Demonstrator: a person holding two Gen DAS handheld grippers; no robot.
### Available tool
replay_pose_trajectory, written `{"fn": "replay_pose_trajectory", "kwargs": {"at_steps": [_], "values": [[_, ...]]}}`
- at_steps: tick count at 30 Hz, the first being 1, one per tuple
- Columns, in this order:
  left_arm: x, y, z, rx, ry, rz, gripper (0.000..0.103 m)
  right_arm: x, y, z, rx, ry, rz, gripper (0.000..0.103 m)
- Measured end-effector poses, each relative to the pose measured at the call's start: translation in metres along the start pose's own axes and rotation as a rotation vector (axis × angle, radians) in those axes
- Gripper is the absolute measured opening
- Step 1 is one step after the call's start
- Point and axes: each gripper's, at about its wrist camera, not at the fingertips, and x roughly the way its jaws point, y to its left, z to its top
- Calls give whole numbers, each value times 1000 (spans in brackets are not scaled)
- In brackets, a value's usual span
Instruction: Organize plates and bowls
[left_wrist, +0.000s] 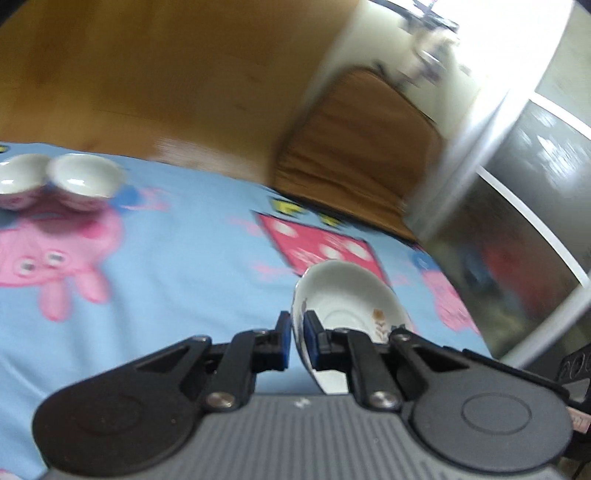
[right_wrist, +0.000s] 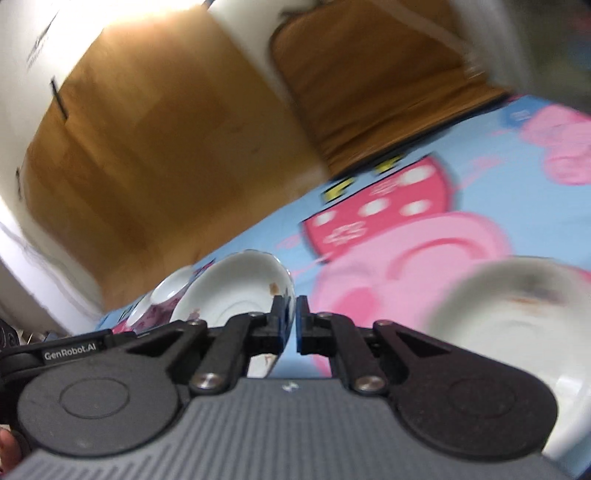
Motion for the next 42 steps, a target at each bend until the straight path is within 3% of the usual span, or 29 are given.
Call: {"fn": "replay_pose_trajectory", "kwargs": {"at_steps": [5,9,16,24,26,30,35,42], "values": [[32,-50,-18,62,79,-66,10,-55,-35,-4,25,-110,-111,8],[51,-83,-29,107,115,-83,10,-76,-58,-6,27,-155,-176,8],[70,-105,-43,158,162,-57,11,-76,-83,-10,55,-172,-212,8],[67,-113,-49,211,166,-40,12,-75,-86,-15,23,-179,-219,23],[66,-114,-51,218,169,-40,13,-77,-84,-17,14,-186,-216,36],[58,-117,-53,269,120,-4,22,-78,-77,-21,-41,-215,-256,42],[43,-112,-49,268,76,-15,22,-84,-72,-20,-41,-255,-263,42],[15,-98,-50,323,-14,39,25,-89,-57,-21,-59,-278,-233,42]]}}
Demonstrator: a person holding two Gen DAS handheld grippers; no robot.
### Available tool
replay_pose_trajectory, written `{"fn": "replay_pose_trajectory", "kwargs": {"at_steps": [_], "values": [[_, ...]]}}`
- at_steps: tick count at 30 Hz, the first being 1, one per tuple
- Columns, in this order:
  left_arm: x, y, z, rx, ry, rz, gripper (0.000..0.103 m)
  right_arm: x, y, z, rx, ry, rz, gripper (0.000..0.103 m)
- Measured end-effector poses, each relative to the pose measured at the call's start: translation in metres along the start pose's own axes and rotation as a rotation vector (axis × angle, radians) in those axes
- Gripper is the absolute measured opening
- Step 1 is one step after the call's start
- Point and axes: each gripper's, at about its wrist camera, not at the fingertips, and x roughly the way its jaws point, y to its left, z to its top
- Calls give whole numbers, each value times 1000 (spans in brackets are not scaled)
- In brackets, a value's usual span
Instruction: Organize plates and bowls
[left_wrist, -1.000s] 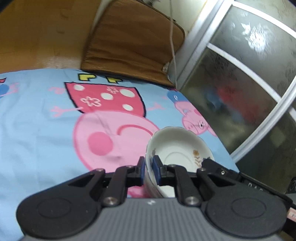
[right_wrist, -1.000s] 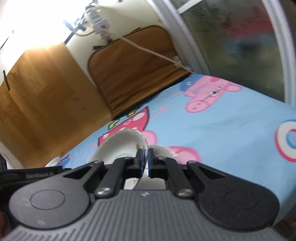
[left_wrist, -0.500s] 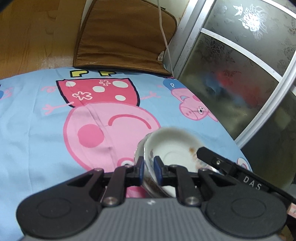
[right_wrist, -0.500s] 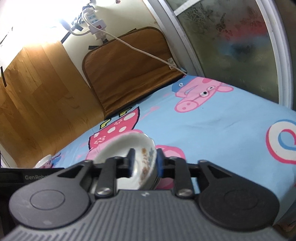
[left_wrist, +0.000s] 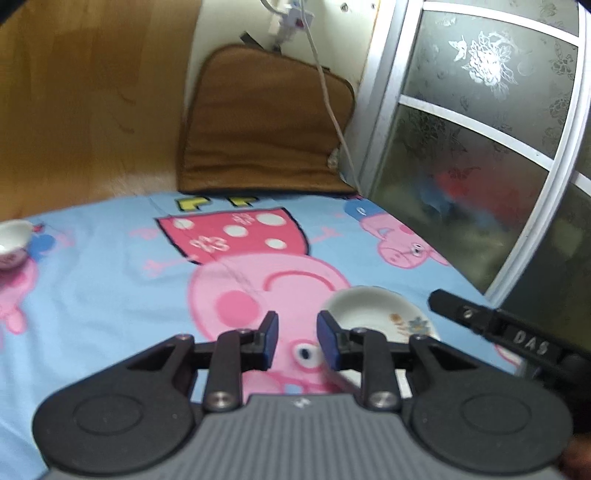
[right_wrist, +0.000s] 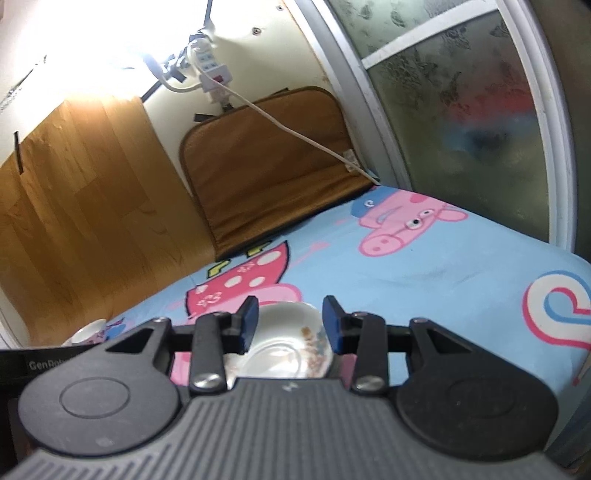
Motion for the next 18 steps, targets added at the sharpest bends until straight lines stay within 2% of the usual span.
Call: {"fn": "replay_pose_trajectory", "kwargs": {"at_steps": [10,18], "values": [[-31,45,-19,31,-54,160,30,8,37,-10,-71,41,76,42],[-52,101,-36,-23,-61,285,35,29,86,-35,-133,167,181,42]]}}
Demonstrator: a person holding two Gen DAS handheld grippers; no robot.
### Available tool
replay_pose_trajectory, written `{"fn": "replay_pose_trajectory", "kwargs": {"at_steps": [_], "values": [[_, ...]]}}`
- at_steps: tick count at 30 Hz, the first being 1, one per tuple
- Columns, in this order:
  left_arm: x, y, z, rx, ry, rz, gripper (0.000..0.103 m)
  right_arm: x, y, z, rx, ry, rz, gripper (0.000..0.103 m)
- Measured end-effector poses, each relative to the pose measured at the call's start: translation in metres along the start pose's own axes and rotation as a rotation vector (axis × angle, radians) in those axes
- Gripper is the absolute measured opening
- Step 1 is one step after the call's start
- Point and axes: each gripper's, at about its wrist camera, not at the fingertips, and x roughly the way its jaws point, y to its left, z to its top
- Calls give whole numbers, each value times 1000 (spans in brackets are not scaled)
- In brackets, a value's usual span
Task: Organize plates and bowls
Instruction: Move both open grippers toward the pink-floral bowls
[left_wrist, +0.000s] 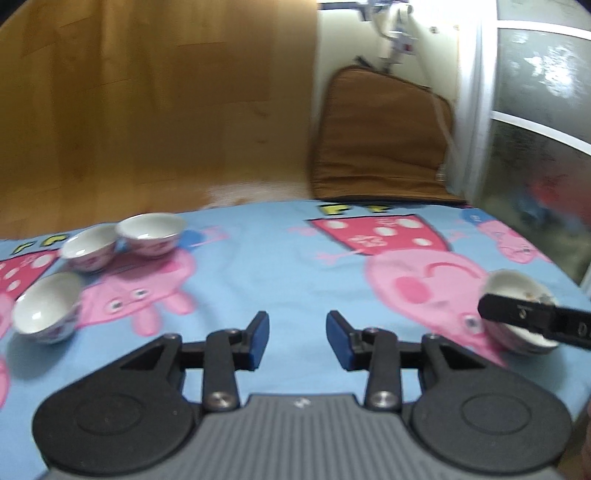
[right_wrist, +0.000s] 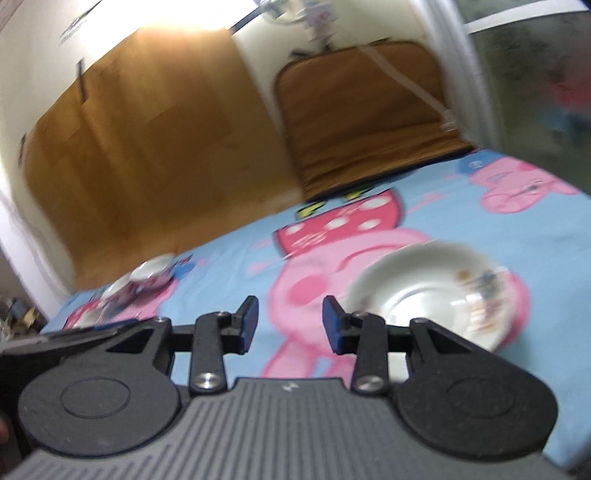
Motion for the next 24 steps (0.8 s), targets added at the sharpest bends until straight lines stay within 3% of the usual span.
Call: {"fn": "replay_pose_trajectory", "kwargs": {"at_steps": [11,17,21,24], "values": [[-28,112,-29,-174,-19,144,37,43,91,-23,-216,159,176,42],[-46,183,-37,-312,-35,249,37,69,131,-20,-240,249,298,41],[-57,226,-30,-417,-56,249,36,90,160,-15,-237,308,372,41],[-59,246,-20,-435,-71,248,36,107,182,-7,-222,334,409,40]]}}
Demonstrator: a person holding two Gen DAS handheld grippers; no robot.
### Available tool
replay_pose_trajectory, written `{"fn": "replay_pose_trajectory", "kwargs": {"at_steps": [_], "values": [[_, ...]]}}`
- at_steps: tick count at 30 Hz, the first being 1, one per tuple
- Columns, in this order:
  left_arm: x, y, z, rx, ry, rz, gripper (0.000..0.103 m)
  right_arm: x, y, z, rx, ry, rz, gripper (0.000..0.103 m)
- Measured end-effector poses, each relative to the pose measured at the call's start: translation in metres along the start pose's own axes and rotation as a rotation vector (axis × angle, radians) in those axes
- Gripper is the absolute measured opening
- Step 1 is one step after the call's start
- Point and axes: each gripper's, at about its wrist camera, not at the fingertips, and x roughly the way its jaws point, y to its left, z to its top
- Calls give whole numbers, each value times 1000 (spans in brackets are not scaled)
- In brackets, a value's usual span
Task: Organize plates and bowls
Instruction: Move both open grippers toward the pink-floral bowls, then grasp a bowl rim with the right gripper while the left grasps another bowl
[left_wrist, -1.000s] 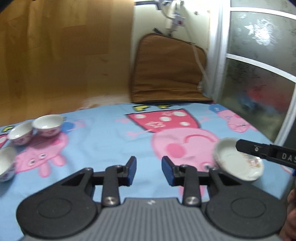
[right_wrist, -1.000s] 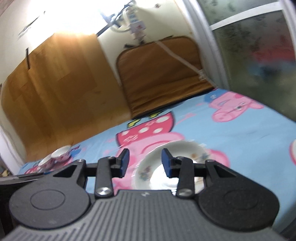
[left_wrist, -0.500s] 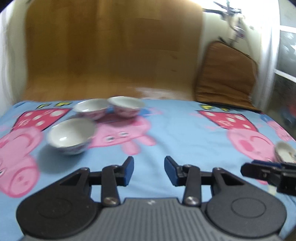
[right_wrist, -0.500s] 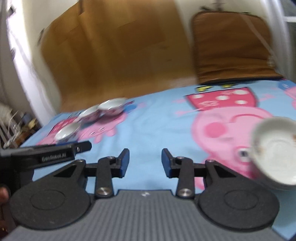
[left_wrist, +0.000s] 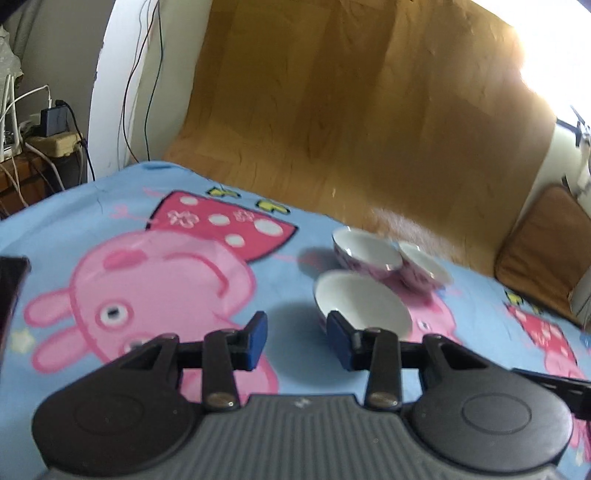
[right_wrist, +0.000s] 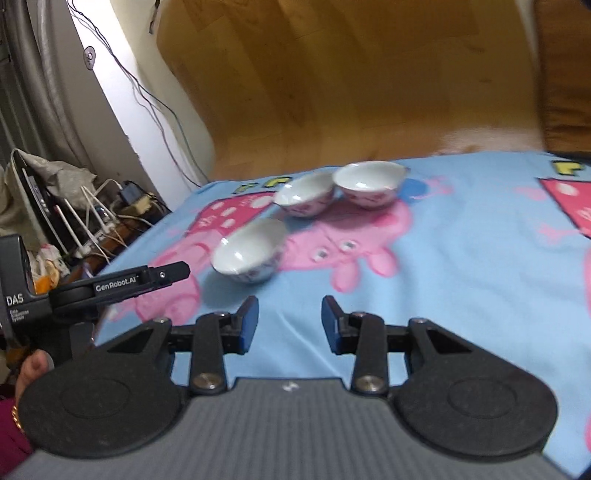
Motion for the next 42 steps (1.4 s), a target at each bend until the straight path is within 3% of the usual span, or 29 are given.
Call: {"fn": "replay_pose_trajectory", "kwargs": {"at_steps": [8,18,22,25,29,36,42], "values": [[39,10,20,-4,64,-41,31,50,11,36,47,1,-11,42],[76,16,25,-98,162,-123,25,91,13,41,33,53,-54,41],[81,12,22,-85,178,-135,18,100,8,37,57,76,-57,38],[84,9,19,-89,186,-144,11,102,6,34,67,82,-63,28],[79,2,15,-74,165,-126,7,101,7,31,72,86,-41,12],[57,-2,-2,-138,177,-203,7,69,8,15,47,31,-61,10],[49,-30,-17,-146,235,-303,7,24,-1,-4,32,-40,-113,10]]}}
